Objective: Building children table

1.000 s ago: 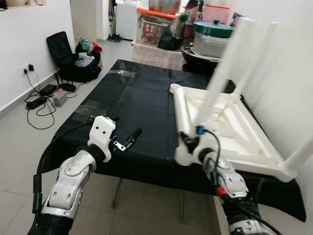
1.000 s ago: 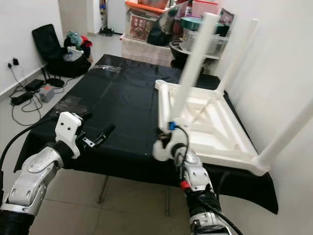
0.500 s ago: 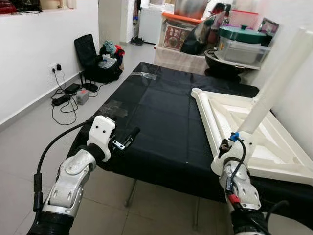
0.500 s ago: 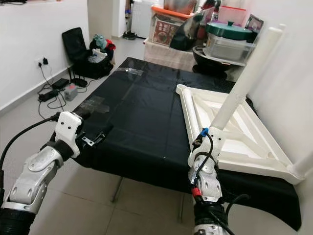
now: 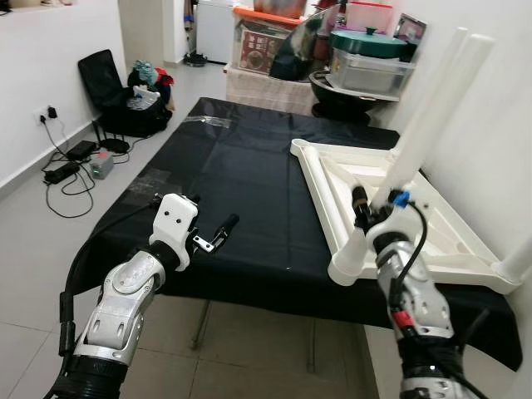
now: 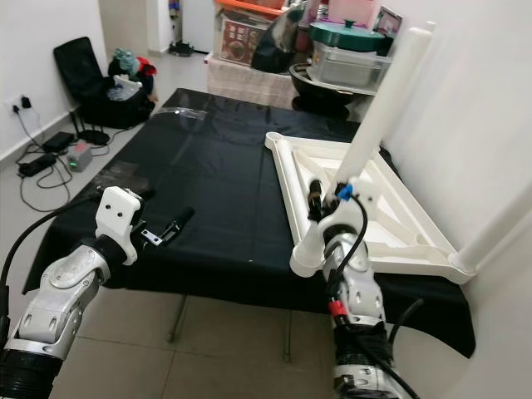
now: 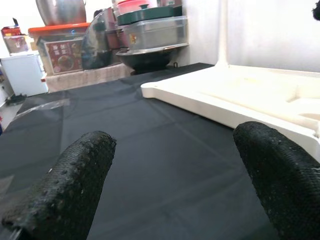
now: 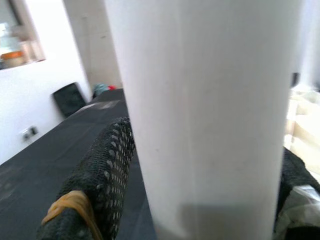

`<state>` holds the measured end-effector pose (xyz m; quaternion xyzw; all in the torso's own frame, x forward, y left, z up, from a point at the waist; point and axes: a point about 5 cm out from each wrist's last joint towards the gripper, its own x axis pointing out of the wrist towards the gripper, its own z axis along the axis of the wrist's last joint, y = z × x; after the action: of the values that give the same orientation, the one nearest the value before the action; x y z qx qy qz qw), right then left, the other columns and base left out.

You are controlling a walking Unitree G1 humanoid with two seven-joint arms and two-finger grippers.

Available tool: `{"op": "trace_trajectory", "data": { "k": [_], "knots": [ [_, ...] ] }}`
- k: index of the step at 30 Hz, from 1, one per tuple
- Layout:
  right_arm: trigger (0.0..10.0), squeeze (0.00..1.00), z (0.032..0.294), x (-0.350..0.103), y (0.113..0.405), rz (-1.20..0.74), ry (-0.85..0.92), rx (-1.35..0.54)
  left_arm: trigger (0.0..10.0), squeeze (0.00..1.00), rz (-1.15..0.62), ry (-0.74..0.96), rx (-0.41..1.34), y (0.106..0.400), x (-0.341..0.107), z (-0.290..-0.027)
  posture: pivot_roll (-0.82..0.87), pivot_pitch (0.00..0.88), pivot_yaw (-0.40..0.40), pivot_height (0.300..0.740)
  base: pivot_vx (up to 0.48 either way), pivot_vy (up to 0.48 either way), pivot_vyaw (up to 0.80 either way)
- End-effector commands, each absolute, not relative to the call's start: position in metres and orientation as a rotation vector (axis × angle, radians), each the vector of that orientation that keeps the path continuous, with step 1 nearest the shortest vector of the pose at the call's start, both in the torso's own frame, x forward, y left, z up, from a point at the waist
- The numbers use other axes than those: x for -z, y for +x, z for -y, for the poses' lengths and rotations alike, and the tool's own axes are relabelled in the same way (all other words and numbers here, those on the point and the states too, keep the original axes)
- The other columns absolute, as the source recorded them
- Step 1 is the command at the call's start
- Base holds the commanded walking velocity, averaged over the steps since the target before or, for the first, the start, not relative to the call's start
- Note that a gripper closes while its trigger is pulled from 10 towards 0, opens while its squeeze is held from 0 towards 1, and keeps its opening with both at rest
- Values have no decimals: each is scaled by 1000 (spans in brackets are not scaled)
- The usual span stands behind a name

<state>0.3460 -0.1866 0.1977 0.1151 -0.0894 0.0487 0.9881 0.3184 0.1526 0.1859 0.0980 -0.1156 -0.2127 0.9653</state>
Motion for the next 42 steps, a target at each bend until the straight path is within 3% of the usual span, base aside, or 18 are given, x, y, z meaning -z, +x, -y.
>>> {"op": "trace_trajectory", "data": {
  "k": [1, 2, 3, 5, 6, 7, 8, 16, 26, 27, 29, 30, 31, 32, 37, 40, 41, 42],
  "knots": [
    [10000, 0, 177, -203, 344, 188, 210, -251, 10000, 0, 238, 193, 443, 320, -185, -151, 88, 0, -131, 740, 0, 0, 0],
    [10000, 0, 177, -203, 344, 188, 210, -251, 10000, 0, 238, 193, 443, 320, -185, -151, 88, 0, -131, 740, 0, 0, 0],
    [10000, 0, 170, -207, 339, 200, 169, -394, 10000, 0, 239, 191, 447, 320, -185, -150, 86, 0, -133, 740, 0, 0, 0],
    [10000, 0, 170, -207, 339, 200, 169, -394, 10000, 0, 239, 191, 447, 320, -185, -150, 86, 0, -133, 740, 0, 0, 0],
    [10000, 0, 164, -205, 336, 173, 90, -533, 10000, 0, 241, 190, 452, 319, -185, -148, 95, 0, -139, 740, 0, 0, 0],
    [10000, 0, 164, -205, 336, 173, 90, -533, 10000, 0, 241, 190, 452, 319, -185, -148, 95, 0, -139, 740, 0, 0, 0],
    [10000, 0, 154, -186, 335, 52, -22, -691, 10000, 0, 245, 197, 450, 318, -186, -149, 113, 0, -151, 740, 0, 0, 0],
    [10000, 0, 139, -167, 337, -22, -40, -749, 10000, 0, 250, 202, 439, 317, -188, -153, 129, 0, -162, 740, 0, 0, 0],
    [10000, 0, 141, -159, 342, -63, -26, -678, 10000, 0, 249, 202, 448, 316, -187, -151, 126, 0, -153, 740, 0, 0, 0],
    [6706, 0, 145, -156, 346, -79, -16, -621, 10000, 0, 250, 204, 449, 317, -187, -151, 124, 0, -152, 740, 0, 0, 0],
    [6706, 0, 147, -155, 348, -86, -3, -576, 10000, 0, 251, 204, 451, 318, -188, -151, 124, 0, -152, 740, 0, 0, 0],
    [1216, 0, 150, -154, 350, -88, 12, -542, 10000, 0, 251, 206, 452, 318, -188, -151, 118, 0, -148, 740, 0, 0, 0],
    [1216, 0, 151, -154, 351, -89, 23, -524, 10000, 0, 252, 206, 454, 318, -188, -151, 118, 0, -148, 740, 0, 0, 0],
    [0, 0, 163, -148, 355, -109, 43, -367, 10000, 0, 250, 203, 457, 318, -187, -150, 110, 0, -147, 740, 0, 0, 0],
    [0, 0, 183, -142, 356, -126, 53, -135, 10000, 0, 249, 199, 461, 317, -186, -148, 113, 0, -149, 740, 0, 0, 0],
    [0, 0, 209, -134, 346, -119, 91, 191, 10000, 0, 247, 198, 460, 316, -185, -147, 113, 0, -146, 740, 0, 0, 0],
    [0, 0, 209, -134, 346, -119, 91, 191, 10000, 0, 247, 198, 460, 316, -185, -147, 113, 0, -146, 740, 0, 0, 0],
    [0, 0, 219, -129, 335, -122, 110, 357, 10000, 0, 247, 196, 456, 317, -186, -148, 110, 0, -146, 740, 0, 0, 0]
  ]
}}
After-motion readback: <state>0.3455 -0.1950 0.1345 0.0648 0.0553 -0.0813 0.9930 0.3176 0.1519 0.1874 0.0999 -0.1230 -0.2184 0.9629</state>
